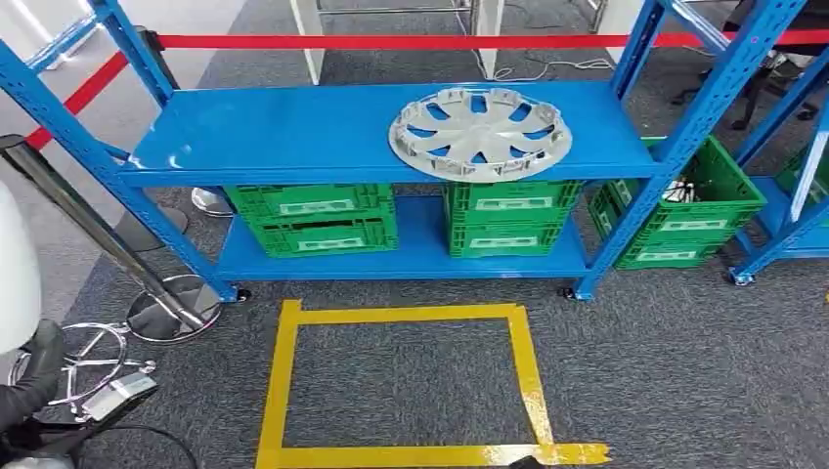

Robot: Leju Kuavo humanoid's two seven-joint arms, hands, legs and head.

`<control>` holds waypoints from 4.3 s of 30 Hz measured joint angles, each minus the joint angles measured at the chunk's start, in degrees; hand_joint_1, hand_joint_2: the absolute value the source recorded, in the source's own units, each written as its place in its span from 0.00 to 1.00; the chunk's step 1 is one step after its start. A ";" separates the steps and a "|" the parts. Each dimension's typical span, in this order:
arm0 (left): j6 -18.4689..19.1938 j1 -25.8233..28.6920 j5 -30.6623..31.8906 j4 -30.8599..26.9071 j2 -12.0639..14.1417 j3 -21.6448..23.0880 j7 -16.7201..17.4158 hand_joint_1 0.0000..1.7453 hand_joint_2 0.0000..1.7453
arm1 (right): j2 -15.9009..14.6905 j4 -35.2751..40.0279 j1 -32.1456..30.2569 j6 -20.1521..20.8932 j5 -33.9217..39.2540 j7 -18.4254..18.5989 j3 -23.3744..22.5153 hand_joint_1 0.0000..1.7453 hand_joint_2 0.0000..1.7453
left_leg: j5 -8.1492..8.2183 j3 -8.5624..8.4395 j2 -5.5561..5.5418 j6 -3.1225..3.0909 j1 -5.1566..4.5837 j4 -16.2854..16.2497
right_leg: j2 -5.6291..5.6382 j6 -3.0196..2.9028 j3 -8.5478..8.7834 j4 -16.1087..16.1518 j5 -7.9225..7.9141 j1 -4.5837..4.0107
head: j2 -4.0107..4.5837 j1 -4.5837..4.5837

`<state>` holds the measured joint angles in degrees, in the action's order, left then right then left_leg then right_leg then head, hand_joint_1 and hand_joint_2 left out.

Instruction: Take the parts from the cabinet and place them on the table.

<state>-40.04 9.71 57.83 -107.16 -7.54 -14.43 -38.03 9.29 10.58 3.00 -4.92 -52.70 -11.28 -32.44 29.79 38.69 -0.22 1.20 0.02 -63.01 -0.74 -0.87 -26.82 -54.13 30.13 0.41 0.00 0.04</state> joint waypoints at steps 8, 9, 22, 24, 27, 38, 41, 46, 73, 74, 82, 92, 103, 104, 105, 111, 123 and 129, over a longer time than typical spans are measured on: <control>0.00 -0.24 -0.17 0.15 0.70 -0.94 1.07 1.00 1.00 | 1.16 0.00 0.05 -1.77 0.00 -0.02 -0.02 0.00 1.00 | 0.55 -12.50 -0.01 -0.86 -0.13 4.86 | -0.29 0.58 -7.30 -2.86 -4.28 -0.52 | 0.00 -0.13; 0.00 -0.38 -0.17 0.15 0.83 -0.96 1.09 1.00 1.00 | 1.20 0.02 0.11 -1.77 0.00 -0.02 -0.02 0.00 1.00 | 1.35 -13.91 -0.02 -1.18 -0.18 7.83 | -0.32 0.90 -7.59 -3.01 -4.75 -0.63 | 0.00 -0.09; 0.02 -0.70 -0.72 0.68 1.16 -1.07 1.81 1.00 1.00 | 1.33 0.02 0.09 -1.79 0.15 -0.37 -0.02 0.00 1.00 | -5.87 -4.31 0.65 -2.84 -0.29 7.06 | 0.40 2.88 -3.48 -10.85 -0.64 -0.19 | 0.00 0.50; 0.00 -0.77 -0.87 0.68 1.36 -1.11 1.81 1.00 1.00 | 1.33 0.02 -0.08 -1.79 0.15 -0.39 0.00 0.00 1.00 | -6.73 -3.06 0.62 -2.30 -0.63 6.10 | 0.76 2.64 3.05 -0.70 1.71 -0.29 | -0.04 0.55; -0.02 -0.93 -0.94 0.68 1.40 -1.14 1.77 1.00 1.00 | 1.33 0.00 -0.35 -1.79 0.15 -0.35 0.00 0.00 1.00 | -8.65 -2.33 0.67 -1.66 -0.49 6.47 | 0.81 2.38 2.21 -0.46 1.65 -0.49 | -0.02 0.52; 0.04 -7.08 0.68 5.27 2.10 1.95 2.38 1.00 1.00 | 1.25 0.04 2.61 1.42 0.39 21.53 -0.28 0.00 1.00 | -1.48 -8.91 0.27 -1.10 -0.04 2.35 | 0.19 0.31 -5.61 -3.26 -2.81 -0.46 | 0.00 -0.26; 0.04 -8.06 0.79 6.08 2.32 2.80 2.38 1.00 1.00 | 0.85 0.09 1.43 1.44 0.24 21.79 -0.33 0.00 1.00 | -0.72 -10.28 0.25 -1.57 -0.48 5.89 | 0.15 1.29 -6.64 -3.30 -4.28 -0.56 | 0.00 -0.19; 0.04 -8.57 0.00 6.80 2.36 3.54 2.75 1.00 1.00 | 0.50 0.09 0.34 1.18 0.11 17.79 -0.33 0.00 1.00 | -3.32 -8.07 0.81 -3.17 0.19 7.56 | 0.80 2.80 -10.29 -9.88 3.01 -0.54 | 0.00 0.57; -0.02 -5.30 -1.68 6.43 4.15 3.17 3.13 1.00 1.00 | 1.97 0.15 0.48 2.21 1.77 0.87 -1.16 0.00 1.00 | 1.55 -13.59 0.38 -1.72 -0.56 7.34 | 0.19 1.84 -9.58 -3.77 -7.16 -0.14 | 0.02 0.20; -0.02 -5.24 -1.66 6.43 4.20 3.21 3.54 1.00 1.00 | 1.97 0.15 0.34 2.14 1.77 0.76 -1.16 0.00 1.00 | 0.47 -13.01 0.57 -2.16 0.07 7.97 | 0.29 2.13 -10.08 -3.96 -7.00 -0.13 | 0.02 0.09; 0.00 -4.38 -0.83 6.40 4.28 3.52 4.22 1.00 1.00 | 1.97 0.15 0.42 2.10 1.46 -0.20 -1.16 0.00 1.00 | -3.76 -7.33 0.86 -2.39 0.09 7.26 | 0.57 3.45 -8.23 -13.50 1.75 0.25 | 0.00 0.85; -0.02 -3.91 -0.94 6.10 4.90 3.50 4.17 1.00 1.00 | 2.03 0.15 0.07 2.62 0.98 -2.30 -1.11 0.00 1.00 | 0.91 -2.54 0.68 0.46 0.16 -1.64 | 0.42 0.04 -3.18 -3.27 -0.99 0.25 | 0.00 0.22; -0.02 -3.35 -0.98 5.77 5.27 3.56 4.46 1.00 1.00 | 2.16 0.15 0.01 2.54 -0.09 -2.43 -0.57 0.00 1.00 | -1.61 -8.68 0.60 -1.55 -0.50 5.67 | 0.35 1.43 -5.79 -3.57 -3.18 -0.22 | 0.00 0.20; -0.02 -3.36 -1.01 5.75 5.25 3.56 4.59 1.00 1.00 | 2.16 0.15 0.00 2.54 -0.17 -2.43 -0.50 0.00 1.00 | -2.03 -8.60 0.59 -2.04 -0.36 6.12 | 0.35 1.86 -5.73 -3.37 -3.44 -0.33 | 0.00 0.20; -0.02 -3.38 -1.01 5.68 5.22 3.56 4.61 1.00 1.00 | 2.16 0.15 -0.02 2.54 -0.33 -2.40 -0.44 0.00 1.00 | -2.66 -8.74 0.69 -2.39 0.20 6.81 | 0.46 2.08 -6.32 -3.69 -2.92 -0.27 | 0.00 0.20; -0.02 -3.39 -1.01 5.66 5.22 3.54 4.98 1.00 1.00 | 2.16 0.15 0.27 2.54 -1.44 -1.77 0.35 0.00 1.00 | -3.96 -6.90 -0.12 -2.93 0.01 6.70 | 0.63 2.94 -13.19 -21.18 5.81 -0.17 | 0.00 0.75; -0.02 -4.51 -0.76 5.68 5.90 3.69 5.95 1.00 1.00 | 2.23 0.15 -0.03 2.19 -1.75 0.02 1.11 0.00 1.00 | 0.51 -1.29 -0.89 0.55 0.34 -2.94 | 0.84 0.27 -2.85 -2.46 -1.38 0.29 | 0.00 -0.13; -0.02 -4.10 -0.92 5.70 6.14 3.74 5.99 1.00 1.00 | 2.23 0.15 -0.18 1.90 -2.03 -1.12 1.46 0.00 1.00 | -2.06 -3.74 0.72 0.78 0.63 -1.84 | -3.52 0.37 -3.06 -2.63 -1.31 0.23 | 0.00 -0.15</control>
<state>-40.06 5.61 56.92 -101.46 -1.40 -10.69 -32.04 11.52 10.73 2.82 -3.02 -54.73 -12.39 -30.97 27.73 34.95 0.51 1.97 0.65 -64.85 -4.26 -0.51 -29.88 -56.76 28.82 0.64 0.00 -0.11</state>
